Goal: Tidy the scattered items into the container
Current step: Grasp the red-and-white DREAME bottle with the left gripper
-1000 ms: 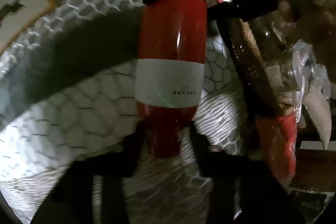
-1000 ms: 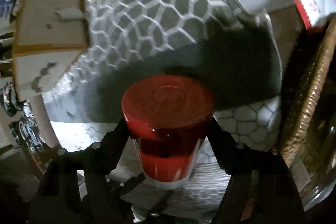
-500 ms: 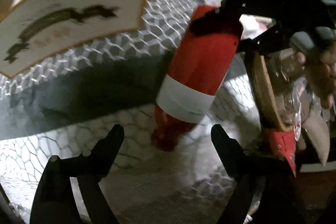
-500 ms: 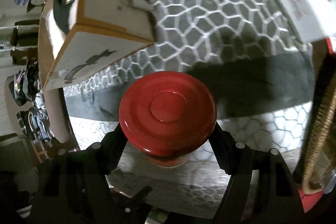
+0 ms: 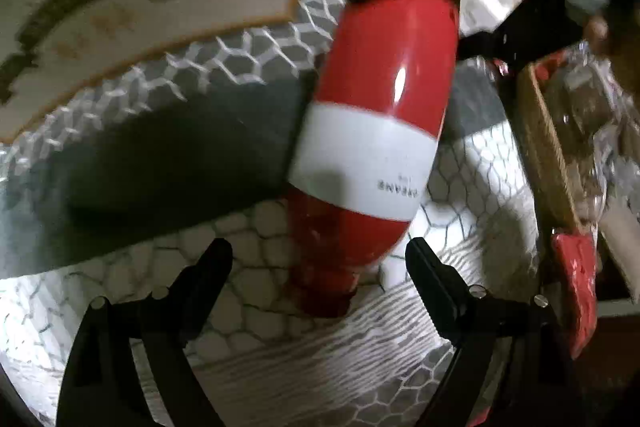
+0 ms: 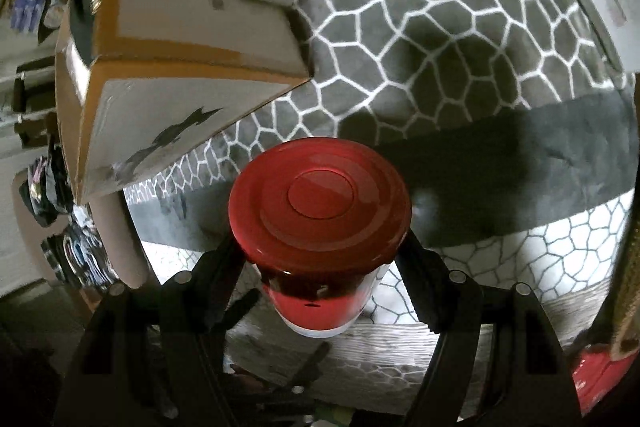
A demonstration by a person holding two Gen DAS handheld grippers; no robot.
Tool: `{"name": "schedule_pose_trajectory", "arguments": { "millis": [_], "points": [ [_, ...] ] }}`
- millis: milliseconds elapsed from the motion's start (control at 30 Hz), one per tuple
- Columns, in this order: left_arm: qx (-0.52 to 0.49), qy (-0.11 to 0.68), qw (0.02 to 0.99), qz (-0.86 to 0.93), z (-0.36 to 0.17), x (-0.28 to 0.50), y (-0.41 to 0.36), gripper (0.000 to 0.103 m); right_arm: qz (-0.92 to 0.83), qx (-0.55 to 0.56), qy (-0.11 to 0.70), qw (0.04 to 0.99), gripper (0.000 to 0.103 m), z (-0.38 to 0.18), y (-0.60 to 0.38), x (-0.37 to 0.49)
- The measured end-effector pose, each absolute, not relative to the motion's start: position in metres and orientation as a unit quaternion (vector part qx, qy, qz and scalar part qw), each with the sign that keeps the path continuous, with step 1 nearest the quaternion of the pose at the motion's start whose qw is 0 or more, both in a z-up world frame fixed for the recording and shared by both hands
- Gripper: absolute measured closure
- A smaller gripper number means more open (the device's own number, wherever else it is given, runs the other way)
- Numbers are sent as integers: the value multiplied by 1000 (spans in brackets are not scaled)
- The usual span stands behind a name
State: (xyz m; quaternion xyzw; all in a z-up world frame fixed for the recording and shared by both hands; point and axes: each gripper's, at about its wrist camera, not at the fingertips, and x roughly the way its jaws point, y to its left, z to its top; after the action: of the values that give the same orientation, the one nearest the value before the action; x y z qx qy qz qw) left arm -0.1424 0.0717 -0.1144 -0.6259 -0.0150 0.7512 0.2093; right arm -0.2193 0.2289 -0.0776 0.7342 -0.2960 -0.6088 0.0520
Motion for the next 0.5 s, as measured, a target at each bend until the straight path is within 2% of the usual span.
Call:
{"name": "schedule_pose_trajectory", "arguments": {
  "millis": [133, 167, 200, 300, 500],
  "points": [
    [-634, 23, 214, 743, -131, -142, 88, 15, -604, 731, -314, 43, 32, -87, 233, -217],
    [-635, 25, 217, 741, -134, -142, 91, 21, -603, 730, -317, 42, 32, -88, 234, -216],
    [-638, 28, 224, 737, -137, -142, 95, 50, -602, 730, -321, 41, 32, -90, 235, -215],
    [-635, 59, 231, 735, -138, -139, 102, 52, -602, 727, -329, 38, 32, -92, 239, -212],
    [-634, 67, 249, 729, -122, -132, 95, 54, -597, 725, -340, 47, 32, -85, 240, -207]
  ]
}}
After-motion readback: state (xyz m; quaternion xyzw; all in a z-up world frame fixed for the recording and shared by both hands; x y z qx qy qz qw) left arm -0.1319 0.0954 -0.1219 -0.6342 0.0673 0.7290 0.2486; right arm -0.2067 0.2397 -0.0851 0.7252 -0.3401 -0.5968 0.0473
